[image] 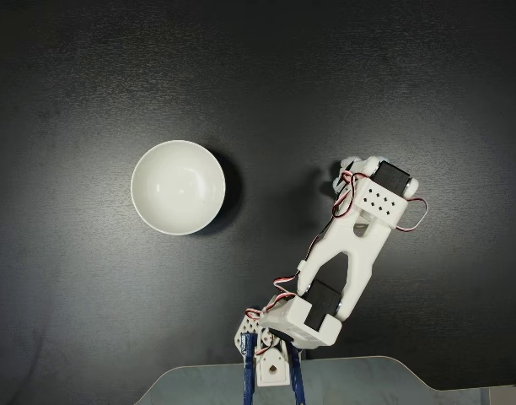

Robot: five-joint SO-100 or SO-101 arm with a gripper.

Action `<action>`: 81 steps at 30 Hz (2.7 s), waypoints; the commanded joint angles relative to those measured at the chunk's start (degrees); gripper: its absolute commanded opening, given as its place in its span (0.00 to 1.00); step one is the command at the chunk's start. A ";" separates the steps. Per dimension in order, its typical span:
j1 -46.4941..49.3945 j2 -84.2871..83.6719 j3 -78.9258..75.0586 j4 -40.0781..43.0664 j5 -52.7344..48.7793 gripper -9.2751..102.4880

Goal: Grasp a skyblue doll and put it in the white bowl.

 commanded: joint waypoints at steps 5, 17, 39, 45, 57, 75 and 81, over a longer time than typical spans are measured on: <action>0.09 0.62 -5.80 0.70 0.70 0.53; 0.26 -7.12 -11.69 -2.64 2.90 0.53; 6.94 -9.49 -14.68 -2.64 3.25 0.53; 7.56 -14.24 -15.47 -2.02 3.16 0.53; 7.12 -14.41 -14.68 -2.29 2.81 0.52; 7.47 -15.21 -14.77 -2.55 3.16 0.07; 7.56 -13.45 -15.64 -2.55 3.25 0.07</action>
